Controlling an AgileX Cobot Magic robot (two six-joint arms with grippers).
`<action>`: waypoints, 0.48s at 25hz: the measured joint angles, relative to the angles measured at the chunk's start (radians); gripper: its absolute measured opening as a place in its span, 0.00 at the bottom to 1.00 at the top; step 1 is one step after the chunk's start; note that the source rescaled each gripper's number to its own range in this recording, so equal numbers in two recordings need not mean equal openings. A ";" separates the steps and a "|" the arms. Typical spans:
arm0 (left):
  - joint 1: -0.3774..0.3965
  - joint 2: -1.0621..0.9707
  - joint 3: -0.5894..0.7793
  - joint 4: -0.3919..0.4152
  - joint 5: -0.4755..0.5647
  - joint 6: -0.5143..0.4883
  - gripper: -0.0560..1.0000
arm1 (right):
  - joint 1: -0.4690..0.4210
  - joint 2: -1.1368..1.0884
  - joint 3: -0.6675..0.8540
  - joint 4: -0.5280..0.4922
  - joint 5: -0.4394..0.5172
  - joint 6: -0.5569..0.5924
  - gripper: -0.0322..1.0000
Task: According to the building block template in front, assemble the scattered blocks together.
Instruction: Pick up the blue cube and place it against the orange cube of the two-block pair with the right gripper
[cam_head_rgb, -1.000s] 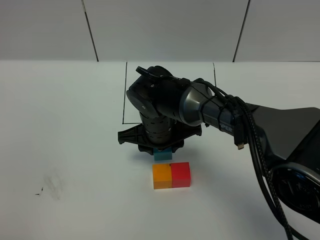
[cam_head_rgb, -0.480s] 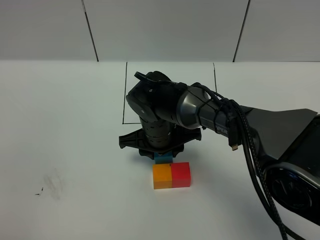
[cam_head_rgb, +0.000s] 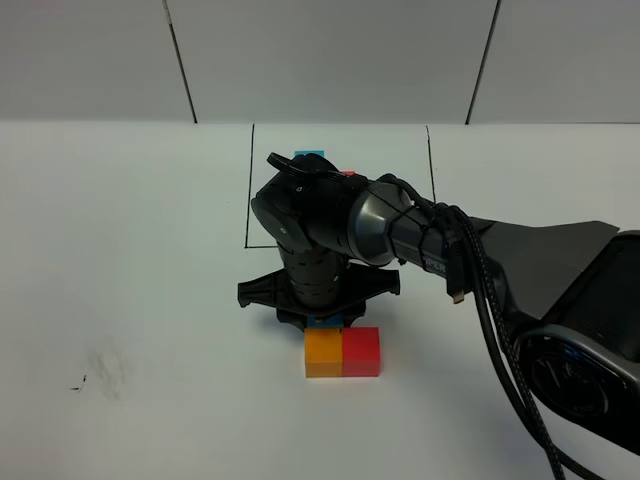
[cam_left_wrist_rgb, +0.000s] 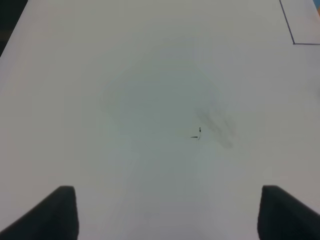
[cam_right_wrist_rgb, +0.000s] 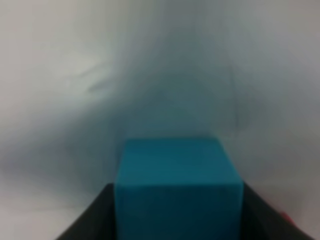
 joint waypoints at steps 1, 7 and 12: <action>0.000 0.000 0.000 0.000 0.000 0.000 0.67 | 0.000 0.002 -0.001 0.002 0.000 0.000 0.28; 0.000 0.000 0.000 0.000 0.000 0.000 0.67 | 0.000 0.006 -0.008 0.001 0.005 0.000 0.28; 0.000 0.000 0.000 0.000 0.000 0.000 0.67 | 0.000 0.008 -0.011 -0.009 0.008 -0.002 0.28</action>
